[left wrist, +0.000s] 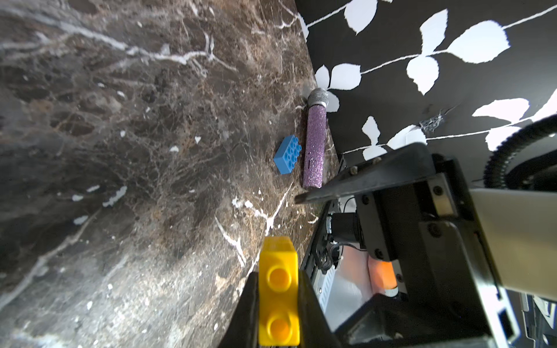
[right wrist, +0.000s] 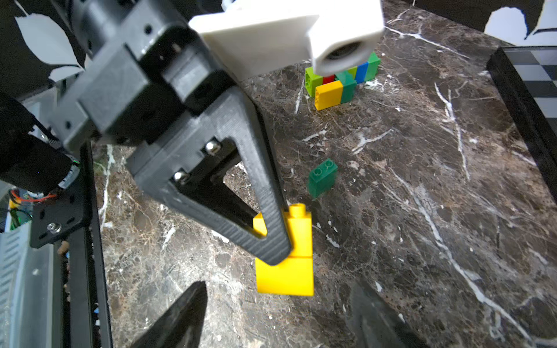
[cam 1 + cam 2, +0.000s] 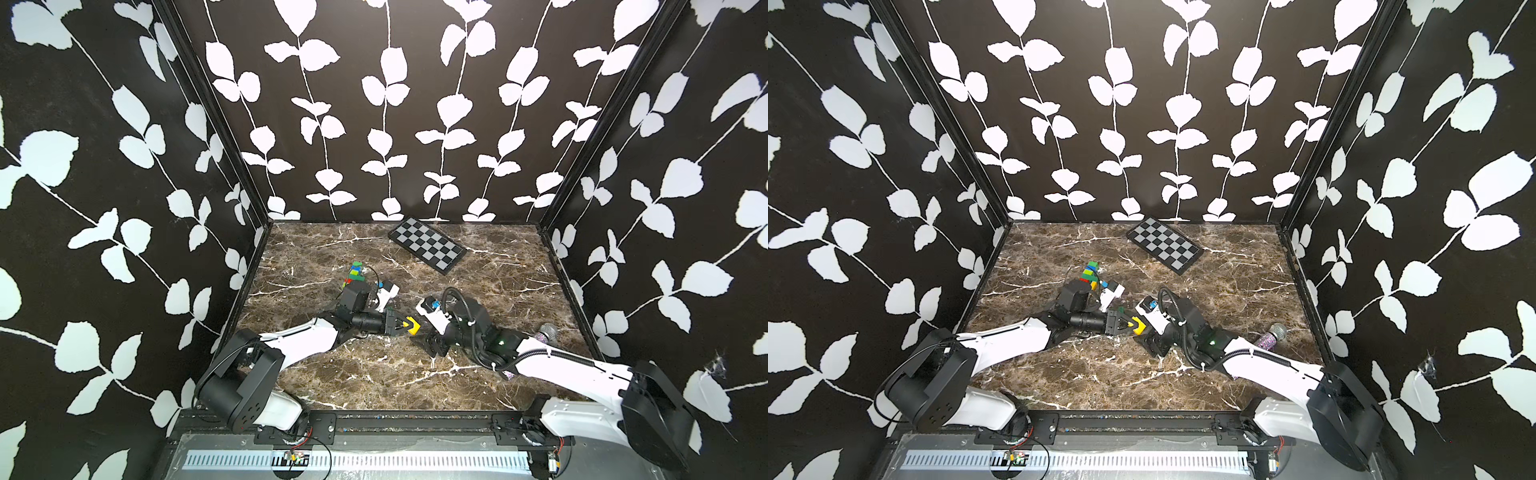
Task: Assemble the letter h with lego
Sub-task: Adjust the lego brick at the center of the board.
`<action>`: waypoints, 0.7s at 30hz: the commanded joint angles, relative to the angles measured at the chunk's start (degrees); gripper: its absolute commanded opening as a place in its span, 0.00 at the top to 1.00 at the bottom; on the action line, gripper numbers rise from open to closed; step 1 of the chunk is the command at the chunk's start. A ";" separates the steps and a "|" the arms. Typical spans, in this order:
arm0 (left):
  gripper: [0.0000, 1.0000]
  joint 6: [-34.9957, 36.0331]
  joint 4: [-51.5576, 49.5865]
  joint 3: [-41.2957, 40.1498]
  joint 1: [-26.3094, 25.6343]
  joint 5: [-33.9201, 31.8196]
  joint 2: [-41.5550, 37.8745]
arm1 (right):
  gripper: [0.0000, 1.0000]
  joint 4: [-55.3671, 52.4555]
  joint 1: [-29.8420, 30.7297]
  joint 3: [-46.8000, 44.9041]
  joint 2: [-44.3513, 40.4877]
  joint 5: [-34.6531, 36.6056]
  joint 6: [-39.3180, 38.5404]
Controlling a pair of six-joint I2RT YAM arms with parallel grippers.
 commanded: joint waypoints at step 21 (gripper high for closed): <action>1.00 7.15 -36.20 33.63 -17.72 -54.55 22.80 | 0.03 -6.21 -13.60 -4.87 -3.66 33.80 27.85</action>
